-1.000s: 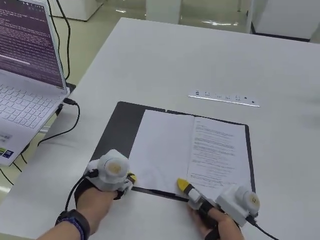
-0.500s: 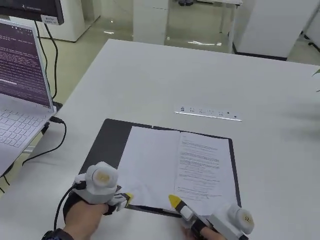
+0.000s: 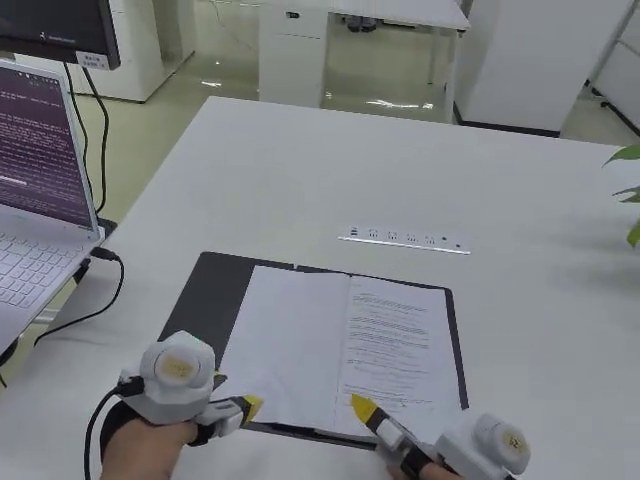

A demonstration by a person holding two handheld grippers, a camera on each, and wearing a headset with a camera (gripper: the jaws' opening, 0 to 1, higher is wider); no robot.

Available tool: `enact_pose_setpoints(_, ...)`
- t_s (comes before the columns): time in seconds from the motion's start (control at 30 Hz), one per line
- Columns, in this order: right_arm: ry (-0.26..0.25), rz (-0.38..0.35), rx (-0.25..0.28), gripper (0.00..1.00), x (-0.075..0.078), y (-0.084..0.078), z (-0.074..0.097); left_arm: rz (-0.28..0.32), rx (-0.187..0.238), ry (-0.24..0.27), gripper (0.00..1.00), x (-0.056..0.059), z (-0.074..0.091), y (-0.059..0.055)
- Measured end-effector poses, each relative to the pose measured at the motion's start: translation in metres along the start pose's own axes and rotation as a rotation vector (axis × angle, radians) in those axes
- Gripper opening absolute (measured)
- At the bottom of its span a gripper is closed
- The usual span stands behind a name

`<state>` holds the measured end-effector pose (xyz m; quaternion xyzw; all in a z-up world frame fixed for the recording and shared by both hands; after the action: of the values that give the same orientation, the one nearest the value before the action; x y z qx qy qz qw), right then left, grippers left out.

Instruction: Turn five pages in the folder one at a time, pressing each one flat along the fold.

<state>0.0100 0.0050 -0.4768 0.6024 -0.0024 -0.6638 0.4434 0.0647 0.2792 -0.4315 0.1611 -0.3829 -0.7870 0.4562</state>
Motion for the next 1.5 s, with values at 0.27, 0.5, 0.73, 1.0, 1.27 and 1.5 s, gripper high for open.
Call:
enact_pose_setpoints(0.27, 0.0, 0.111, -0.003, 0.41, -0.004, 0.012, 0.024, -0.029, 0.034, -0.01, 0.41, 0.0, 0.016, 0.009)
enact_pose_setpoints(0.5, -0.018, 0.179, 0.002, 0.42, -0.002, 0.014, 0.048, -0.114, 0.026, 0.002, 0.44, 0.0, 0.028, 0.013)
enact_pose_setpoints(0.73, -0.03, 0.369, -0.102, 0.44, -0.007, 0.012, 0.064, -0.151, 0.031, -0.003, 0.47, 0.002, 0.041, 0.017)
enact_pose_setpoints(1.0, -0.057, 0.535, -0.187, 0.54, -0.016, 0.012, 0.078, -0.2, 0.021, 0.017, 0.53, 0.005, 0.058, 0.01)
enact_pose_setpoints(1.27, -0.047, 0.604, -0.21, 0.63, -0.027, 0.013, 0.094, -0.158, 0.046, 0.002, 0.61, 0.011, 0.074, 0.0)
enact_pose_setpoints(1.5, -0.081, 0.576, -0.158, 0.65, -0.023, 0.02, 0.112, -0.145, 0.056, -0.021, 0.67, 0.021, 0.077, -0.007)
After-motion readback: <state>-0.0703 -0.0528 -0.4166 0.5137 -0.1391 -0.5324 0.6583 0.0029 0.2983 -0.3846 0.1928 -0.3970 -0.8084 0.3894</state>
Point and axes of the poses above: the centre of the closed fingertips' face, and the gripper's own axes: z roughly backward along the fingers, x roughly to its right, y roughly out of its top, the point moved 10 cm from there along z, roughly backward along the fingers, and after that the axes turned 6 degrees about y, right-handed, at the moved point
